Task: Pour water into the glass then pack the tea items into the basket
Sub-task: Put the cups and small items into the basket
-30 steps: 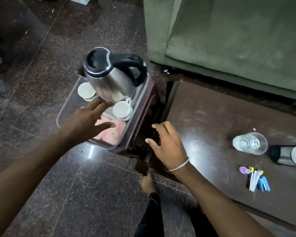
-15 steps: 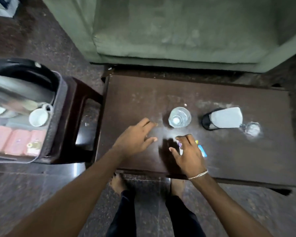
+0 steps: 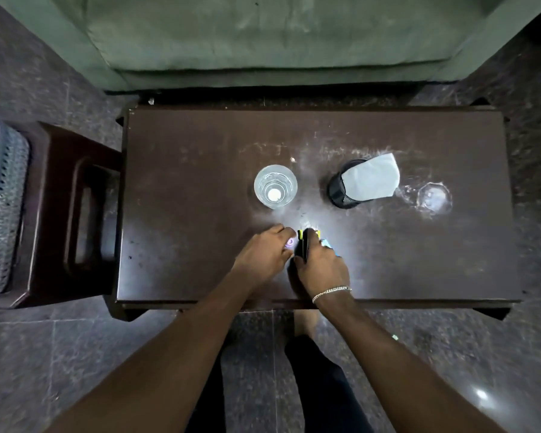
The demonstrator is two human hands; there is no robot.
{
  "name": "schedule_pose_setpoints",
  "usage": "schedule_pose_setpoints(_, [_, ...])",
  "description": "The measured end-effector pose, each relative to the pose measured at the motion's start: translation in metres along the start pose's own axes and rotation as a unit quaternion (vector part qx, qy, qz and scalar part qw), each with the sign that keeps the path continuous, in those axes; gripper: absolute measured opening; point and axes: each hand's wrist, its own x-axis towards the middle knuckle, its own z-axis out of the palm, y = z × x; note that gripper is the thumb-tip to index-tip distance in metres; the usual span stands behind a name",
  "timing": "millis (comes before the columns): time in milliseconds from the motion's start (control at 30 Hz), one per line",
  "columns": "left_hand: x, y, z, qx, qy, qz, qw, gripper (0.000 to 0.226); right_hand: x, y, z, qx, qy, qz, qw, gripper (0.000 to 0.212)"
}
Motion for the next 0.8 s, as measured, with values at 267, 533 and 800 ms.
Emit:
schedule_pose_setpoints(267, [-0.005, -0.004, 0.005, -0.021, 0.054, 0.008, 0.998, 0.017, 0.001, 0.001, 0.006, 0.025, 0.026, -0.011, 0.999, 0.041])
schedule_pose_setpoints(533, [-0.063, -0.035, -0.058, -0.071, 0.154, 0.037, 0.985, 0.013, -0.03, -0.055, -0.014, 0.041, 0.039, -0.081, 0.995, 0.055])
schedule_pose_setpoints(800, [-0.151, -0.111, -0.143, -0.053, 0.246, -0.03, 0.967, 0.015, -0.053, -0.19, -0.024, 0.092, 0.072, -0.169, 0.979, 0.051])
